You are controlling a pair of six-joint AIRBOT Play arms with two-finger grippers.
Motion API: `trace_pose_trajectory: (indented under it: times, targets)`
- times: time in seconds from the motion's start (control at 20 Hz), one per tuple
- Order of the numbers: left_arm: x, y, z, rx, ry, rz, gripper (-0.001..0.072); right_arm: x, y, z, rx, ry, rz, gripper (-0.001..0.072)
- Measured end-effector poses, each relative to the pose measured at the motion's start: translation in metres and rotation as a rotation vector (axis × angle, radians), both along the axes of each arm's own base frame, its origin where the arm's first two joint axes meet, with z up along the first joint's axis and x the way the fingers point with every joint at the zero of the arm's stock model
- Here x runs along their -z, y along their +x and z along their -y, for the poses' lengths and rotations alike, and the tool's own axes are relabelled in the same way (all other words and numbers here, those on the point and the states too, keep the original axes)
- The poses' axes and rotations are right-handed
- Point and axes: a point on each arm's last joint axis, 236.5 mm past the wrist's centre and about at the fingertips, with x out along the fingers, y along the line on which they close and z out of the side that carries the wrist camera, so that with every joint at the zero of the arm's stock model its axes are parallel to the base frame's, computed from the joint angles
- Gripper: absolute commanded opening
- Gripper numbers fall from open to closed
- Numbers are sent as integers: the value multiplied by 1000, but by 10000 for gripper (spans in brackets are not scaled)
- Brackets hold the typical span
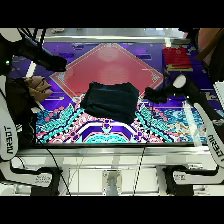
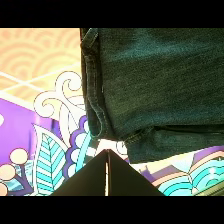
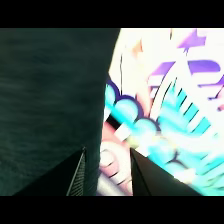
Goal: Fold the clothes and pants, and hang the long-sleeved shirts on hangers.
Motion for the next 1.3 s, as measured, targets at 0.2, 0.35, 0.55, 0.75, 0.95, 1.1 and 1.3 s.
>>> trace_pose_trajectory:
  times: [0.2,0.35,0.55,0.75,0.95,1.1,1.3]
  targets:
    - [0,-1,1,2,-2,-2,16,-3,9,-24,67,382,15,637]
    - [0,-1,1,2,-2,-3,15,-3,30,-19,146,441,78,706]
    - [0,-1,1,3,-2,-3,16,19,21,-18,141,384,29,707]
    - [0,-1,1,3,-1,-3,16,23,10,-27,120,388,-19,706]
    - [0,-1,1,3,-1,-3,16,20,2,-45,77,413,-34,698]
    - [0,-1,1,3,-1,-2,16,25,-3,-66,16,415,-42,687]
    - [0,-1,1,3,-1,-2,16,26,6,-93,-62,411,-27,52]
